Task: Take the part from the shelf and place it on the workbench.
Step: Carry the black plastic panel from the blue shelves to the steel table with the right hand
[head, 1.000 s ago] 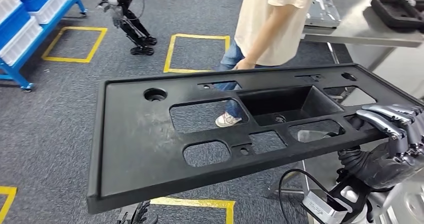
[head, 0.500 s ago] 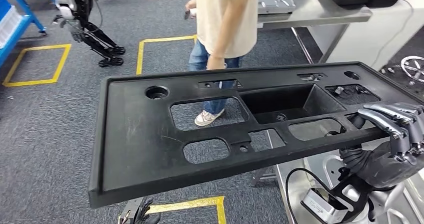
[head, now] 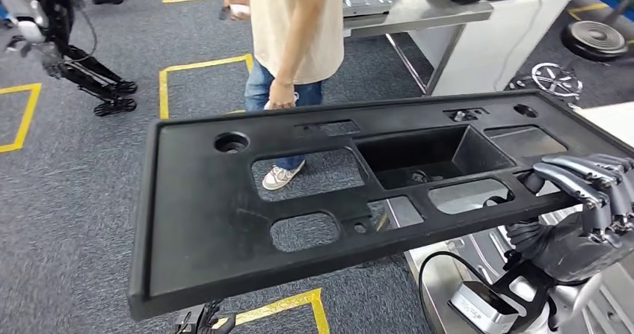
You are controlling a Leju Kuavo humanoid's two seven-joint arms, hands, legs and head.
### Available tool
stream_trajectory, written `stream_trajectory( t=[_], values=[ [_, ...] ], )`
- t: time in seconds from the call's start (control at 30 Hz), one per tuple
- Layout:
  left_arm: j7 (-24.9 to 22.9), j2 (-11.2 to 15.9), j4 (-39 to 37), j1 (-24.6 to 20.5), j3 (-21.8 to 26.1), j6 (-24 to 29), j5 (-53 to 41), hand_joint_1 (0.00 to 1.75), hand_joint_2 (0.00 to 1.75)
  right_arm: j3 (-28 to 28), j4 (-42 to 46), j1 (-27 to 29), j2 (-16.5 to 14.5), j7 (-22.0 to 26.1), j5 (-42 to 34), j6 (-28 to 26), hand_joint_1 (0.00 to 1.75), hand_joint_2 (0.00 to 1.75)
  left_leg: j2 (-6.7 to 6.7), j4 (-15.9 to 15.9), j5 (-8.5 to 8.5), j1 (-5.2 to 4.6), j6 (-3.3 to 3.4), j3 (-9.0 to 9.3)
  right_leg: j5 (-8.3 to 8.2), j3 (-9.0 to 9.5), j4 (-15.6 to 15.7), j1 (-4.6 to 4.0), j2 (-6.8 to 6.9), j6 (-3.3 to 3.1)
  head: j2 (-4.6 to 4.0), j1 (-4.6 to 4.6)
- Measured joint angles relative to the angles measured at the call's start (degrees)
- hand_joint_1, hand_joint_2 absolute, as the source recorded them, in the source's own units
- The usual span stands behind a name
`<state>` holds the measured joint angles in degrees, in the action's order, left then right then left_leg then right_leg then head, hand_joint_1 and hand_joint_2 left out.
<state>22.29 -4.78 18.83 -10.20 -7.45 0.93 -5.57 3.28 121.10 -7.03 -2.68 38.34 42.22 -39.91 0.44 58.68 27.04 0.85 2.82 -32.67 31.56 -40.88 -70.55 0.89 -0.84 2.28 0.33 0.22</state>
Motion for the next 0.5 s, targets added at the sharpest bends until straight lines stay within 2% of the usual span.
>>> stream_trajectory(
  t=[0.03, 0.07, 0.1, 0.13, 0.17, 0.2, 0.23, 0.27, 0.33, 0.37, 0.4, 0.43, 0.47, 0.5],
  values=[
    [0.0, 0.0, 0.0, 0.1, 0.0, 0.0, 0.0, 0.00, 1.75, 0.0, 0.0, 0.0, 0.0, 0.0, 0.0, 0.0, 1.75, 1.75, 0.78, 0.0, 0.02, -0.11, 0.05, -0.06, 1.01, -1.30, -2.8, 0.03, 0.37, 0.08, 0.00, 0.01],
    [0.0, 0.0, 0.0, 0.2, 0.0, 0.0, 0.0, 0.00, 1.75, 0.0, 0.0, 0.1, 0.0, 0.0, 0.0, 0.0, 1.75, 1.75, 1.49, 0.0, 0.05, -0.19, 0.06, -0.09, 1.08, -1.82, -4.0, 0.04, 0.54, 0.09, 0.00, 0.01],
    [0.0, 0.0, 0.0, 0.2, 0.0, 0.0, 0.1, 0.00, 1.75, 0.0, 0.0, 0.1, 0.0, 0.0, 0.0, 0.0, 1.75, 1.75, 2.21, 0.0, 0.10, -0.26, 0.07, -0.08, 0.03, -1.10, -2.9, 0.01, 0.74, 0.01, 0.00, 0.01],
    [0.0, 0.0, 0.0, 0.1, 0.0, 0.0, 0.1, 0.00, 1.75, 0.0, 0.0, 0.1, 0.0, 0.0, 0.0, 0.0, 1.75, 1.75, 2.86, 0.0, 0.17, -0.31, 0.05, 0.01, -1.70, 0.60, 0.1, -0.06, 1.13, -0.18, 0.00, 0.01],
    [0.0, 0.0, 0.0, 0.0, 0.0, 0.0, 0.1, 0.00, 1.75, 0.0, 0.0, 0.1, 0.0, 0.0, 0.0, 0.0, 1.75, 1.75, 3.47, 0.0, 0.26, -0.38, -0.03, 0.14, -3.35, 2.83, 4.2, -0.28, 2.27, -0.50, 0.00, 0.01],
    [0.0, 0.0, 0.0, 0.0, 0.0, 0.0, 0.1, 0.00, 1.75, 0.0, 0.0, 0.0, 0.0, 0.0, 0.0, 0.0, 1.75, 1.75, 4.04, 0.1, 0.40, -0.55, -0.18, 0.26, -4.66, 4.88, 7.9, -0.65, 3.49, -0.89, 0.00, 0.01],
    [0.0, 0.0, 0.0, -0.1, 0.0, 0.0, 0.1, 0.00, 1.75, 0.0, 0.0, 0.0, 0.0, 0.0, 0.0, 0.0, 1.75, 1.75, 4.51, 0.1, 0.50, -0.69, -0.39, 0.36, -5.26, 6.10, 10.4, -0.99, 4.35, -1.28, 0.00, -0.01],
    [0.0, 0.0, 0.0, -0.1, 0.0, 0.0, 0.1, 0.00, 1.75, 0.0, 0.0, 0.0, 0.0, 0.0, 0.0, 0.0, 1.75, 1.75, 5.02, 0.1, 0.60, -0.82, -0.62, 0.45, -5.31, 6.59, 11.5, -1.30, 4.87, -1.62, 0.00, 0.00],
    [0.0, 0.0, 0.0, -0.1, 0.0, -0.1, 0.1, 0.00, 1.75, 0.0, 0.0, 0.0, 0.0, 0.0, 0.0, 0.0, 1.75, 1.75, 6.02, 0.0, 0.79, -0.94, -1.16, 0.67, -5.47, 6.52, 11.8, -1.34, 3.73, -2.18, 0.00, -0.02],
    [0.0, 0.0, 0.0, -0.2, 0.0, -0.1, 0.1, 0.00, 1.75, 0.0, 0.0, 0.1, 0.0, 0.0, 0.0, 0.0, 1.75, 1.75, 5.71, 0.2, 1.11, -0.89, -1.49, 0.72, -5.63, 6.60, 12.1, -1.18, 3.13, -2.47, 0.00, -0.01],
    [0.0, 0.0, 0.0, -0.2, 0.0, -0.1, 0.1, 0.00, 1.75, 0.0, 0.1, 0.1, 0.0, 0.0, 0.0, 0.0, 1.75, 1.75, 4.66, 1.1, 1.85, -0.82, -1.81, 0.45, -5.84, 6.70, 12.3, -0.95, 2.55, -2.81, 0.00, -0.02],
    [0.0, 0.0, 0.0, -0.3, 0.0, -0.1, 0.1, 0.00, 1.75, 0.0, 0.1, 0.1, 0.0, 0.0, 0.0, 0.0, 1.75, 1.75, 3.18, 3.1, 3.17, -0.74, -2.09, -0.35, -6.04, 6.81, 12.6, -0.69, 1.96, -3.11, 0.00, -0.03],
    [0.0, 0.0, 0.0, -0.2, 0.0, -0.1, 0.1, 0.00, 1.75, 0.0, 0.1, 0.1, 0.0, 0.0, 0.0, 0.0, 1.75, 1.75, 1.55, 6.1, 4.88, -0.58, -2.28, -1.68, -6.12, 6.81, 12.7, -0.59, 1.39, -3.26, 0.00, -0.03],
    [0.0, 0.1, 0.0, 0.0, 0.0, -0.1, 0.1, 0.00, 1.75, 0.0, 0.1, 0.1, 0.0, 0.0, 0.0, 0.0, 1.75, 1.75, 0.58, 9.9, 6.72, -0.52, -2.41, -3.45, -6.15, 6.76, 12.6, -0.53, 0.73, -3.36, 0.00, -0.04]
  ],
)
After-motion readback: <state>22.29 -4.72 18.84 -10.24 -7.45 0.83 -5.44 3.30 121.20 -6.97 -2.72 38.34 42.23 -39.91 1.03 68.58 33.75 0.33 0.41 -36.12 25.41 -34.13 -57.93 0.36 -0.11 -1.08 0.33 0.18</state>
